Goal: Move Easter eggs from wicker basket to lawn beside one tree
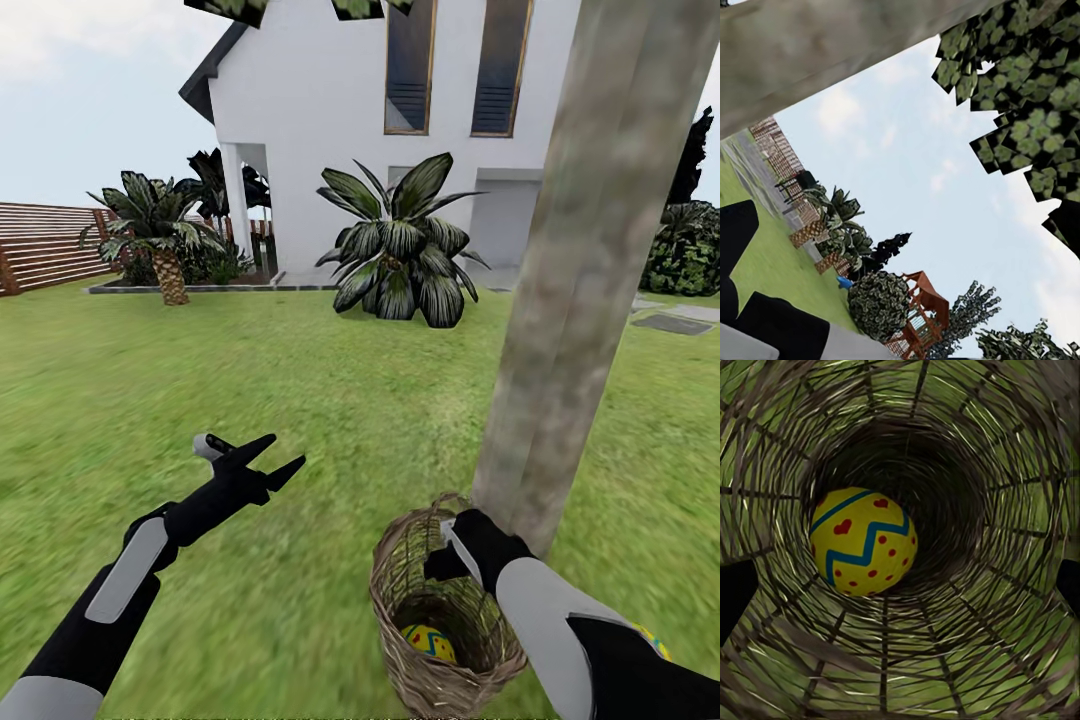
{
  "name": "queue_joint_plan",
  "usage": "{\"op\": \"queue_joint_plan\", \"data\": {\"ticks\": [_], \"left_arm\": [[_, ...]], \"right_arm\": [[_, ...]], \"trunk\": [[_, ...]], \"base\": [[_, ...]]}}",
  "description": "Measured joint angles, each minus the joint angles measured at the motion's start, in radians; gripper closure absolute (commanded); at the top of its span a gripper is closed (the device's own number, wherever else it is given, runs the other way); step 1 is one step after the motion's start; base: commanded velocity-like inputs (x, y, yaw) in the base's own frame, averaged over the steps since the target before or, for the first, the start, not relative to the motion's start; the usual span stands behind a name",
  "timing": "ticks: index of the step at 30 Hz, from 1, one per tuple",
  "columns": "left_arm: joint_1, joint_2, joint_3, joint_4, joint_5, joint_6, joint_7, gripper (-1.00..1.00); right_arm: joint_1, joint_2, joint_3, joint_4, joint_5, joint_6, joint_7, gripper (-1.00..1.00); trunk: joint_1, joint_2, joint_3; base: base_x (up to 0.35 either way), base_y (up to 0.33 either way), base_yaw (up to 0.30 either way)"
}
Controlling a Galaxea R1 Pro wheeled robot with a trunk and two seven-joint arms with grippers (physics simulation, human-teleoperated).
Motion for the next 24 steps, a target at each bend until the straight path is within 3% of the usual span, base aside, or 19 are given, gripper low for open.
{"op": "queue_joint_plan", "data": {"ticks": [6, 11, 15, 17, 19, 24], "left_arm": [[0.000, 0.000, 0.000, 0.000, 0.001, 0.000, 0.000, -1.00], [0.000, 0.000, 0.000, 0.000, 0.001, 0.000, 0.000, -1.00], [0.000, -0.001, -0.001, 0.000, 0.000, 0.000, 0.000, -1.00], [0.000, -0.002, -0.002, 0.000, -0.002, 0.000, 0.001, -1.00], [0.000, -0.002, -0.003, 0.000, -0.003, 0.000, 0.003, -1.00], [0.000, -0.002, -0.004, 0.000, -0.003, 0.000, 0.006, -1.00]], "right_arm": [[-0.001, 0.002, 0.006, -0.003, 0.012, 0.001, -0.097, -1.00], [-0.004, -0.004, 0.012, -0.004, 0.014, -0.002, -0.107, -1.00], [-0.005, -0.003, 0.116, -0.008, 0.011, -0.007, -0.075, -1.00], [-0.005, -0.003, 0.181, -0.009, 0.008, -0.009, -0.034, -1.00], [-0.005, -0.005, 0.220, -0.013, 0.009, -0.010, 0.001, -1.00], [-0.005, -0.003, 0.241, -0.026, 0.010, -0.011, 0.020, -1.00]], "trunk": [[0.023, -0.042, -0.019], [0.042, -0.077, -0.034], [0.058, -0.105, -0.047], [0.065, -0.119, -0.053], [0.069, -0.125, -0.060], [0.071, -0.126, -0.080]], "base": [[0.000, 0.000, 0.000], [0.000, 0.000, 0.000], [0.000, 0.000, 0.000], [0.000, 0.000, 0.000], [0.000, 0.000, 0.000], [0.000, 0.000, 0.000]]}}
